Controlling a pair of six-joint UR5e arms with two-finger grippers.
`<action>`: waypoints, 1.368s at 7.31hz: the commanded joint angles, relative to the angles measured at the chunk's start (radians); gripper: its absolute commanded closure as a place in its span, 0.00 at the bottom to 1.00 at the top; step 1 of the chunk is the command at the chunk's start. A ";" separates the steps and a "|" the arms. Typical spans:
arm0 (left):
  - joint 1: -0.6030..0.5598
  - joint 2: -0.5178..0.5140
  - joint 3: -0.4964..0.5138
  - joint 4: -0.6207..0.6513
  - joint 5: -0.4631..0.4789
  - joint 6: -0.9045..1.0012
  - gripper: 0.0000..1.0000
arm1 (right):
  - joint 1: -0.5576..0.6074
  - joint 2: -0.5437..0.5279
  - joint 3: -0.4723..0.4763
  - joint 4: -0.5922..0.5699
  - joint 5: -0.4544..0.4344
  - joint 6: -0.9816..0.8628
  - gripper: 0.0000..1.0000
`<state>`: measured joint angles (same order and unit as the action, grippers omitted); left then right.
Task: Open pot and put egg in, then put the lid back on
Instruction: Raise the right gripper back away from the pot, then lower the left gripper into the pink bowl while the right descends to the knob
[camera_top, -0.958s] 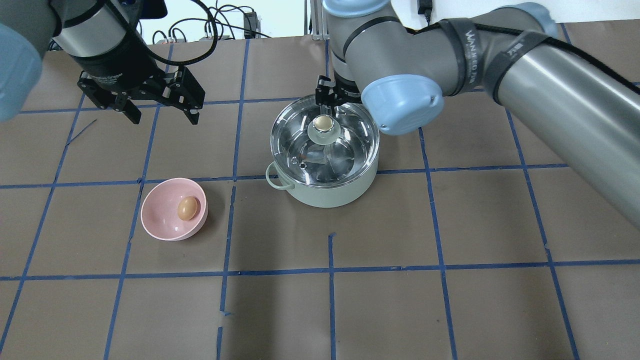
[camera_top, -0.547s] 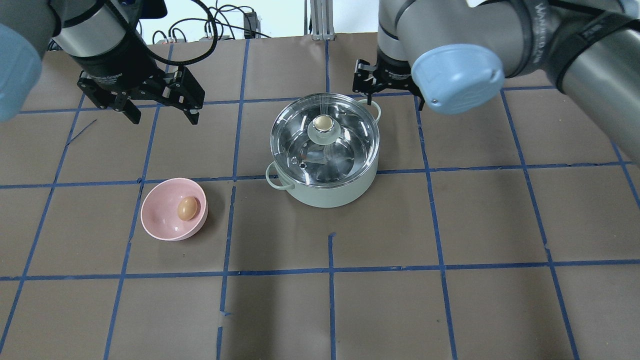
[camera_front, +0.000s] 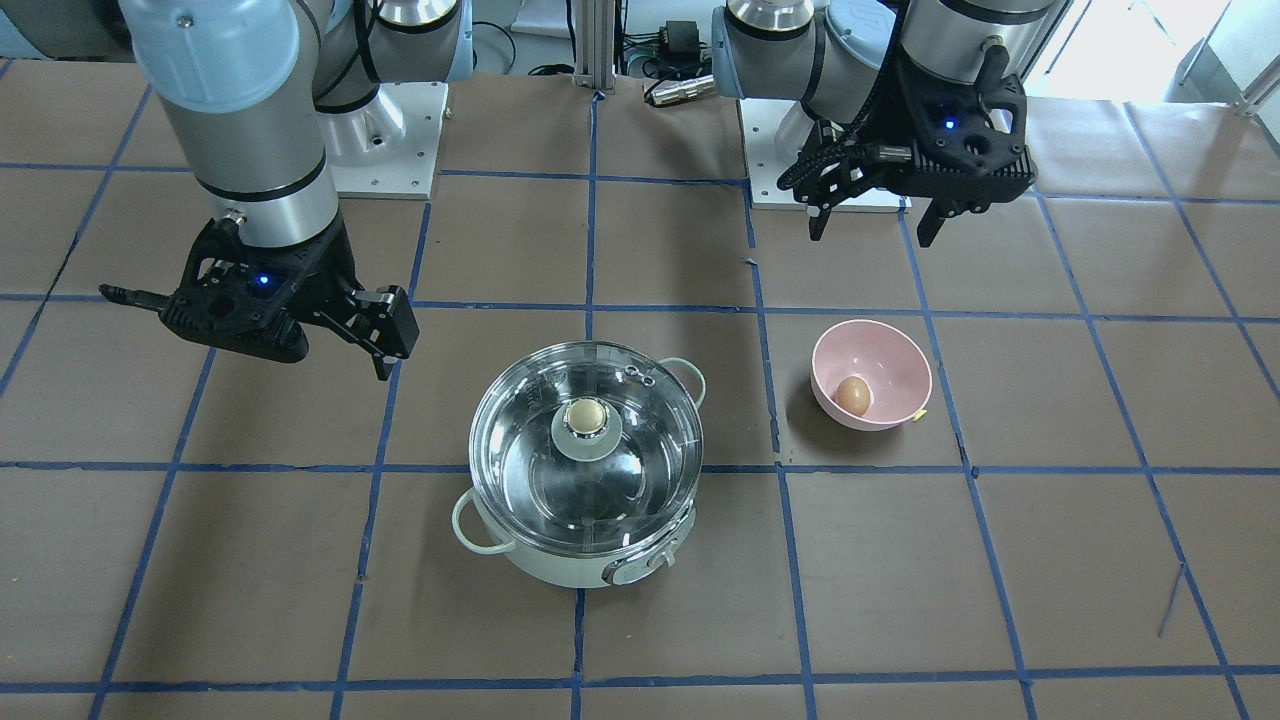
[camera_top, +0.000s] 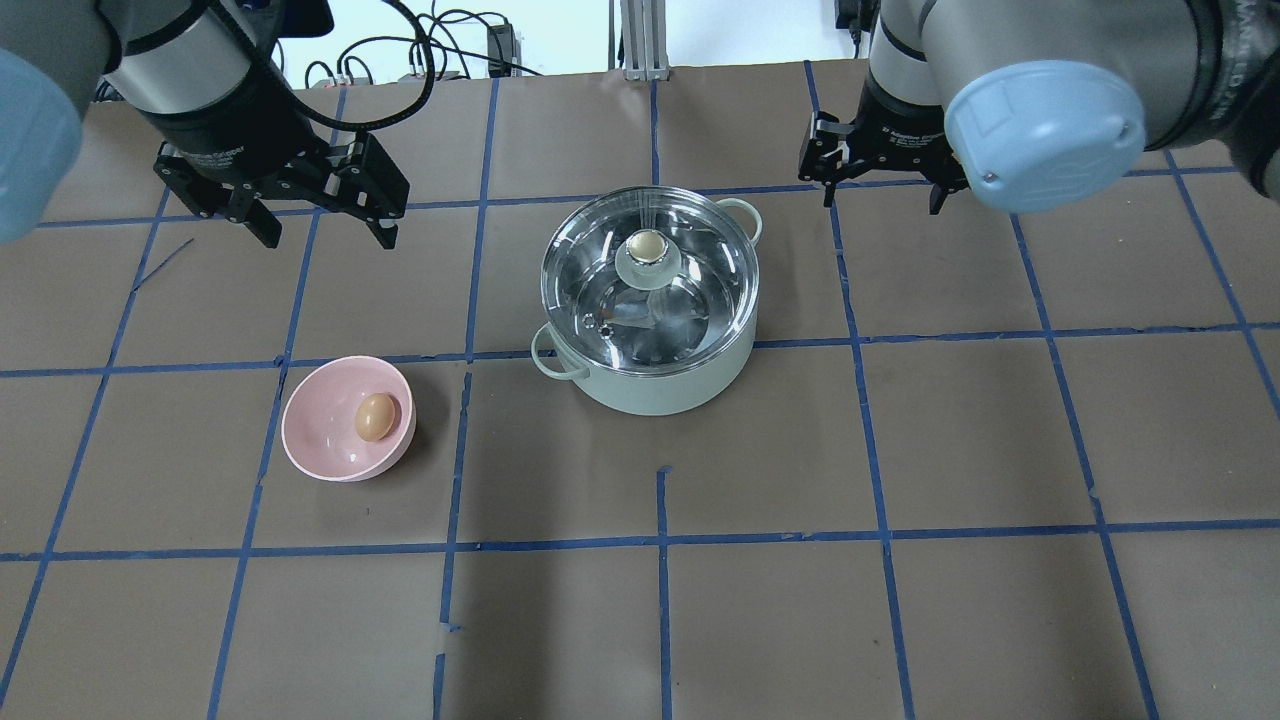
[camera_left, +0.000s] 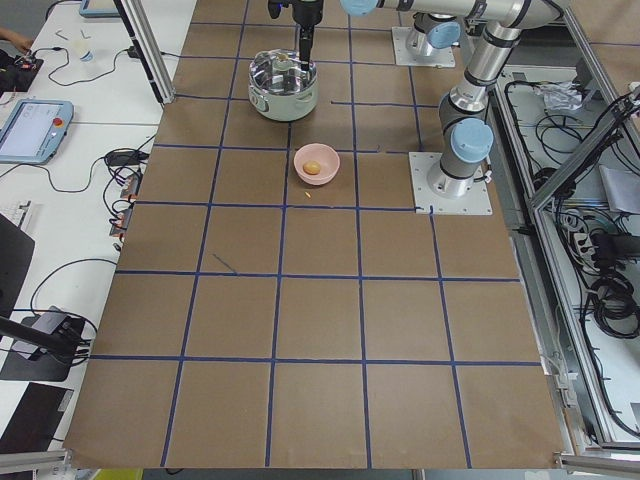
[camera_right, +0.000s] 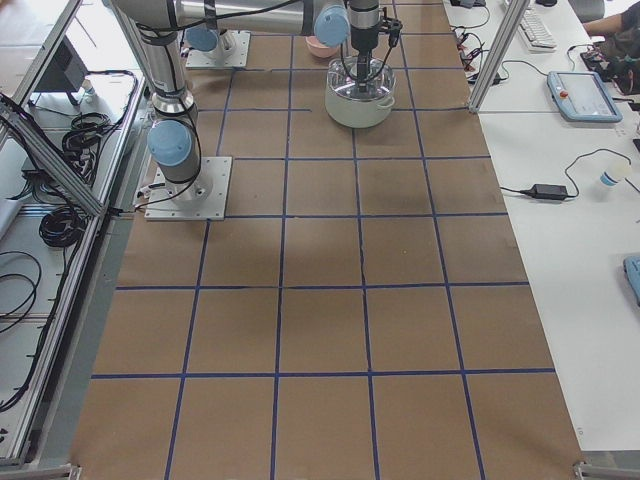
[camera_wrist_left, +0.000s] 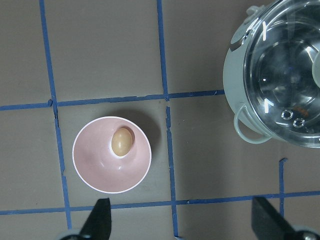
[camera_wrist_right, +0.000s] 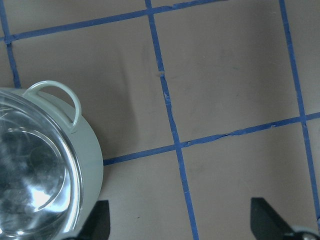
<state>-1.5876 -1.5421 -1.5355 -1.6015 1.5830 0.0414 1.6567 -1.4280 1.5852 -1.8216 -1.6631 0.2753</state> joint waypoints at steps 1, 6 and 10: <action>0.001 0.000 -0.002 -0.002 0.000 0.002 0.00 | -0.014 -0.014 0.001 -0.001 0.005 -0.011 0.00; 0.156 -0.024 -0.312 0.206 0.009 -0.025 0.00 | 0.011 -0.003 -0.005 -0.016 0.044 0.025 0.00; 0.287 -0.087 -0.572 0.488 0.000 0.173 0.02 | 0.196 0.128 -0.037 -0.188 0.089 0.307 0.00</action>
<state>-1.3310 -1.6093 -2.0449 -1.1658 1.5854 0.1708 1.7727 -1.3599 1.5524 -1.9125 -1.5766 0.4657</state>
